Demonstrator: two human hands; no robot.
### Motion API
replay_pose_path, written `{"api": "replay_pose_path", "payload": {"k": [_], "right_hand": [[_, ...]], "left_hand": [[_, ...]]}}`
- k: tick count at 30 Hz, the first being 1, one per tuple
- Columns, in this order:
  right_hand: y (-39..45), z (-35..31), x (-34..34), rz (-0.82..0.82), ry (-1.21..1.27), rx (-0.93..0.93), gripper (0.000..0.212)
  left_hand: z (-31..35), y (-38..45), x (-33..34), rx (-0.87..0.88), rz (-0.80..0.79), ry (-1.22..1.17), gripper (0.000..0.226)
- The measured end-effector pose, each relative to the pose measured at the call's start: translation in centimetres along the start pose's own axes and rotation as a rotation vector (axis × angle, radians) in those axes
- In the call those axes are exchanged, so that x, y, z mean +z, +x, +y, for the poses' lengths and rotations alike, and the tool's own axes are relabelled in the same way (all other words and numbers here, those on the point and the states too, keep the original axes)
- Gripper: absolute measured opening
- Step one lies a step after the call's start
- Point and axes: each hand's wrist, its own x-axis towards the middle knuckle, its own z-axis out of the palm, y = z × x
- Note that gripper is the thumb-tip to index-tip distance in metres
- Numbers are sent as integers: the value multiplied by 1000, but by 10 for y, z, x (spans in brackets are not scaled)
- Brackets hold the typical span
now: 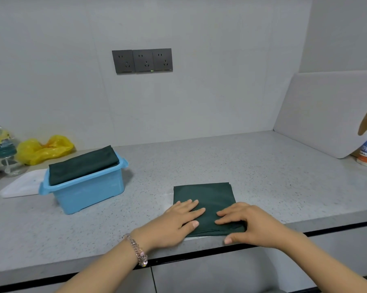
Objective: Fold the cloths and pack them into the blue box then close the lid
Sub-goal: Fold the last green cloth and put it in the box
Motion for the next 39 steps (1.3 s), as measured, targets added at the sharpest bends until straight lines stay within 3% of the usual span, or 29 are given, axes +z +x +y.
{"api": "replay_pose_path", "payload": {"k": [7, 10, 14, 15, 17, 21, 26, 33, 36, 39], "right_hand": [[5, -4, -11, 49, -4, 31, 20], [7, -7, -14, 81, 26, 41, 14], [7, -1, -15, 82, 69, 141, 23], [10, 1, -14, 123, 92, 164, 18], [18, 2, -13, 212, 106, 224, 20], [43, 1, -8, 290, 42, 382, 33], [69, 3, 4, 297, -156, 578, 41], [87, 1, 19, 300, -430, 658, 33], [86, 6, 22, 283, -465, 668, 42], [91, 11, 17, 285, -346, 689, 41]], "left_hand": [[5, -3, -17, -2, -53, -162, 54], [0, -4, -21, -52, 9, -231, 45], [-5, -10, -31, -116, 43, -362, 19], [-5, -11, -34, -134, 76, -406, 13], [-8, -10, -35, -198, 222, -462, 25], [-10, 4, -26, -399, 543, -368, 27], [-9, 26, -17, -552, 657, -195, 24], [-16, 47, -6, -602, 536, 165, 28], [-26, 48, -6, -602, 487, 59, 27], [-32, 50, -15, -597, 445, -138, 19]]}}
